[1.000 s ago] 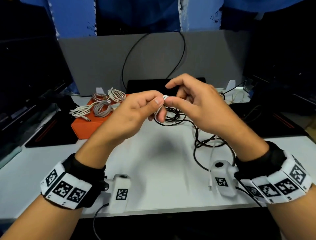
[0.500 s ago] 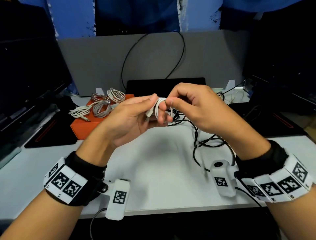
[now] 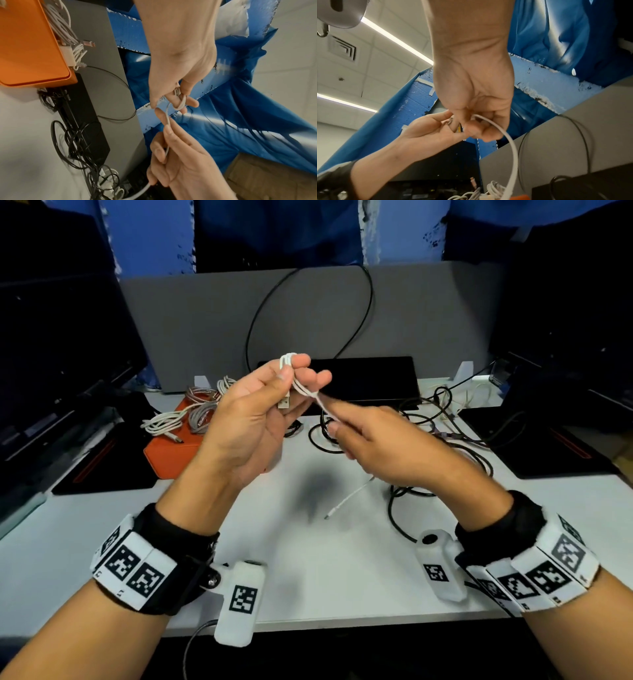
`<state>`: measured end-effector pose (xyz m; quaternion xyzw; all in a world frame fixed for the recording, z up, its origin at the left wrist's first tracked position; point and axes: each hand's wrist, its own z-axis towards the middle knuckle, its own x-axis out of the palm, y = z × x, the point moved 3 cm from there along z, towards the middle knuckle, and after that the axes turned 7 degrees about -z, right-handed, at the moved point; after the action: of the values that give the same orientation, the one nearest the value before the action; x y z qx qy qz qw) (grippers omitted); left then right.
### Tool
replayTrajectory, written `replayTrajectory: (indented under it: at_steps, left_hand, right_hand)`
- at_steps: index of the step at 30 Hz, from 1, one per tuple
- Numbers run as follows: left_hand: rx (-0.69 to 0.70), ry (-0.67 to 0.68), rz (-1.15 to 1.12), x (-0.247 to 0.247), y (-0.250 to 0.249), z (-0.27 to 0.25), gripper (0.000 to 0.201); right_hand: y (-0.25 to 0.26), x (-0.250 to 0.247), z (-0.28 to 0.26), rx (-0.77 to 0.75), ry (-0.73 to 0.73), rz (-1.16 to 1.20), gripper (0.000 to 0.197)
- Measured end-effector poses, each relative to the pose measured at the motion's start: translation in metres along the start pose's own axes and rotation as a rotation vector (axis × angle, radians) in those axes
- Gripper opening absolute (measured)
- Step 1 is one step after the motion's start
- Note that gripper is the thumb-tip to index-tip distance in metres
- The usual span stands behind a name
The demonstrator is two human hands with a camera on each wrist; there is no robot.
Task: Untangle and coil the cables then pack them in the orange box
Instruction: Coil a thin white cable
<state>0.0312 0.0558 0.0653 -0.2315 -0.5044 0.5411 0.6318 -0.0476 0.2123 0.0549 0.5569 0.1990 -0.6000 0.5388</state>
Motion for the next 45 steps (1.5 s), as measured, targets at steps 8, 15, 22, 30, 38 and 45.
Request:
replayTrajectory:
  at_steps: [8,15,22,30,38,45]
  left_hand:
    - [0.194,0.197,0.981,0.015,0.008,-0.01,0.02]
    - [0.014,0.347,0.804,0.018,-0.004,-0.014,0.029]
    - [-0.117,0.345,0.323,0.008,0.0,-0.009,0.022]
    - [-0.119,0.155,0.004,0.001,-0.002,-0.003,0.025]
    - [0.161,-0.005,0.596,-0.003,-0.005,-0.001,0.022]
    - [0.131,0.292,1.055,0.002,-0.009,-0.007,0.029]
  right_hand:
    - [0.012,-0.011,-0.005,-0.048,0.057,0.041,0.027]
    - [-0.002,-0.048,-0.011,-0.053,-0.177,0.37,0.006]
    - [-0.002,-0.034,-0.003,-0.062,-0.233,0.365,0.023]
    - [0.001,-0.018,0.001,-0.01,-0.246,0.328,0.036]
    - [0.015,0.005,-0.001,-0.011,0.019,0.109,0.03]
    - [0.016,-0.034,-0.011,0.061,-0.251,0.128,0.027]
